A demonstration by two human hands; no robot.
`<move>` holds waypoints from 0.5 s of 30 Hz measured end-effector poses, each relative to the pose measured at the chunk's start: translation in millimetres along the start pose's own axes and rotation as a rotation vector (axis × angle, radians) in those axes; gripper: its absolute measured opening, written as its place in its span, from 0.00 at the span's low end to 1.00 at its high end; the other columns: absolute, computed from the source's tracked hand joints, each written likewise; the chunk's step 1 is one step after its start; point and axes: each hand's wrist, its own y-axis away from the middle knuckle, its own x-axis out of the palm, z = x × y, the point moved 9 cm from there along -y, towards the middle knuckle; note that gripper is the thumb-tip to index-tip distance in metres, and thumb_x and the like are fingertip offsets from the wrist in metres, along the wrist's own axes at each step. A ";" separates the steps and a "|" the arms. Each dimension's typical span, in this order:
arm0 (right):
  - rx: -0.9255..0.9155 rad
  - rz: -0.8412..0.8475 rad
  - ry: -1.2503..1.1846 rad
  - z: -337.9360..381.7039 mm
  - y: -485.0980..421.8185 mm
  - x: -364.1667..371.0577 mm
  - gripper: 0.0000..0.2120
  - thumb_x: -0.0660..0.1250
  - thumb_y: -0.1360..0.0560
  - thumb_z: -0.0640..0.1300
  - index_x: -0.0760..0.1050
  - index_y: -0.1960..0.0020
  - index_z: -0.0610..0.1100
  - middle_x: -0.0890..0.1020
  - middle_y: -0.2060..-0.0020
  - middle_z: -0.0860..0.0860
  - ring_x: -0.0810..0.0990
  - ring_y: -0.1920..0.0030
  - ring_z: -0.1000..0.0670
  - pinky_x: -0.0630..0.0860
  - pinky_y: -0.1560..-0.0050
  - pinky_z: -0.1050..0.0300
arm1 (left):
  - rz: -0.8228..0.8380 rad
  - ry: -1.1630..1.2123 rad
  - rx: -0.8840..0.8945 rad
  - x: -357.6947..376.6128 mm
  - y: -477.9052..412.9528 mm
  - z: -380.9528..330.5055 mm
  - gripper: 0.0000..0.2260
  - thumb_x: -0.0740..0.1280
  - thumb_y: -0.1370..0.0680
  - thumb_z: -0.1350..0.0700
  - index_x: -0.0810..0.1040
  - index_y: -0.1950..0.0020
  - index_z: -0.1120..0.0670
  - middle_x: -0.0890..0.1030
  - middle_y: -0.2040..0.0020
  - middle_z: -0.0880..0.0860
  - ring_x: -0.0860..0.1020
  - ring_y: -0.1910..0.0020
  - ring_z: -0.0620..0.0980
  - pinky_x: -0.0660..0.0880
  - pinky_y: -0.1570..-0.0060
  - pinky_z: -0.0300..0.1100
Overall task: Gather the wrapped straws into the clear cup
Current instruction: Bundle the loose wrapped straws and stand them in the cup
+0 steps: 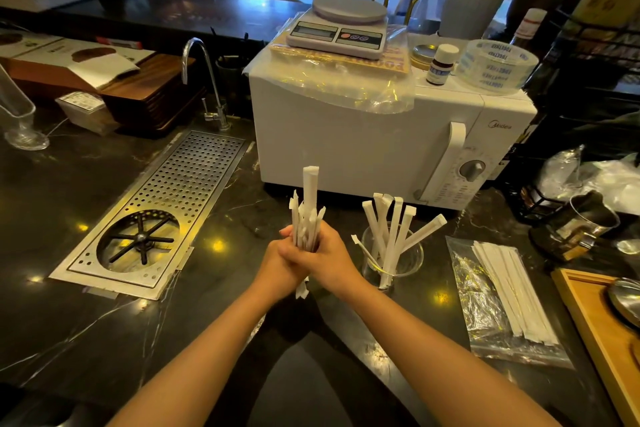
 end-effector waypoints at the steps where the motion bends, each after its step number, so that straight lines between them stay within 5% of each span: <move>1: 0.003 -0.002 0.000 -1.8 -0.2 -0.5 0.15 0.70 0.29 0.35 0.74 0.44 0.34 0.78 0.59 0.54 0.76 0.57 0.62 0.72 0.58 0.79 | 0.001 -0.004 -0.009 0.5 -0.2 0.7 0.07 0.63 0.25 0.66 0.78 0.49 0.64 0.81 0.53 0.64 0.79 0.49 0.56 0.77 0.50 0.43; 4: 0.012 -0.018 -0.004 -6.8 -0.1 -2.5 0.10 0.70 0.30 0.33 0.74 0.50 0.38 0.80 0.54 0.42 0.76 0.57 0.60 0.71 0.58 0.79 | 0.034 -0.039 -0.033 6.7 0.0 5.5 0.09 0.63 0.25 0.65 0.76 0.46 0.65 0.80 0.49 0.65 0.77 0.45 0.57 0.74 0.50 0.41; 7: 0.006 -0.027 0.003 -10.2 -0.7 -3.5 0.12 0.70 0.31 0.33 0.71 0.56 0.46 0.79 0.56 0.49 0.76 0.57 0.59 0.72 0.57 0.78 | 0.048 -0.067 -0.035 12.4 0.2 7.5 0.10 0.62 0.25 0.67 0.75 0.44 0.66 0.78 0.47 0.63 0.74 0.46 0.50 0.69 0.59 0.28; 11: 0.004 -0.025 0.032 -17.3 -1.3 -4.9 0.13 0.71 0.32 0.33 0.71 0.52 0.42 0.77 0.59 0.57 0.76 0.59 0.64 0.71 0.56 0.77 | 0.096 -0.117 -0.003 17.8 1.1 9.8 0.13 0.64 0.26 0.66 0.75 0.42 0.63 0.79 0.45 0.61 0.73 0.46 0.47 0.70 0.48 0.37; 15: 0.009 -0.018 0.041 -20.7 0.1 -4.5 0.14 0.72 0.32 0.35 0.70 0.51 0.43 0.77 0.58 0.58 0.75 0.56 0.60 0.70 0.57 0.79 | 0.116 -0.149 -0.015 20.8 2.4 9.9 0.12 0.65 0.26 0.64 0.75 0.42 0.61 0.79 0.45 0.60 0.76 0.42 0.55 0.70 0.46 0.40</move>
